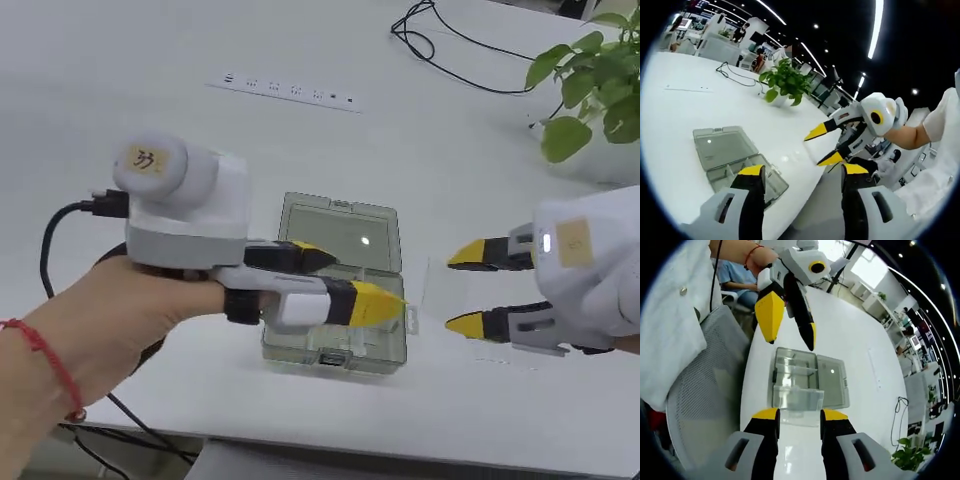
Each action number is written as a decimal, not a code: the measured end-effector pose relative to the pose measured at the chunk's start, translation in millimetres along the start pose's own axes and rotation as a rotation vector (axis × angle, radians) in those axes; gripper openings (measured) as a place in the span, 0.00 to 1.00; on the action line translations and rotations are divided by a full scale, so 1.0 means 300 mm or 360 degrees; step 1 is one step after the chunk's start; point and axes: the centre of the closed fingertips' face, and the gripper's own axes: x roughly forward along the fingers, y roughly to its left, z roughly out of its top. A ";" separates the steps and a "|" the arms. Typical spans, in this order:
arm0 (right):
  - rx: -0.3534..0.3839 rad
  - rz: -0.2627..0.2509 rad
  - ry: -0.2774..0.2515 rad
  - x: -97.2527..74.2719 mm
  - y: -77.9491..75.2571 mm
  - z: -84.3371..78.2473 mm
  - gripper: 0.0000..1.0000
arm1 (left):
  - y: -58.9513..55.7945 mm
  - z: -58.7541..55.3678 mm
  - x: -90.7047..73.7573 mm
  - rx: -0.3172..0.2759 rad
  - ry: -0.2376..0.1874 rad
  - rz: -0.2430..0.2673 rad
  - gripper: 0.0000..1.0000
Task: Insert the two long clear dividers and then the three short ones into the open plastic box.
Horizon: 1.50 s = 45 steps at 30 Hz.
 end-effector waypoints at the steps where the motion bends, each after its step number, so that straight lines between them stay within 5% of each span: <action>1: -0.0001 -0.0006 -0.0007 -0.004 0.002 0.007 0.32 | -0.007 -0.002 0.008 -0.0006 -0.0002 -0.0007 0.57; 17: -0.0060 -0.0040 -0.0055 -0.034 0.056 0.100 0.32 | -0.080 -0.034 0.069 -0.0308 0.0013 -0.0129 0.27; 35: -0.0122 -0.0053 -0.0044 -0.047 0.073 0.124 0.32 | -0.123 -0.063 0.088 -0.0354 0.0054 -0.0212 0.00; 45: -0.0137 -0.0060 -0.0045 -0.046 0.069 0.127 0.33 | -0.120 -0.059 0.086 -0.0355 0.0040 -0.0207 0.00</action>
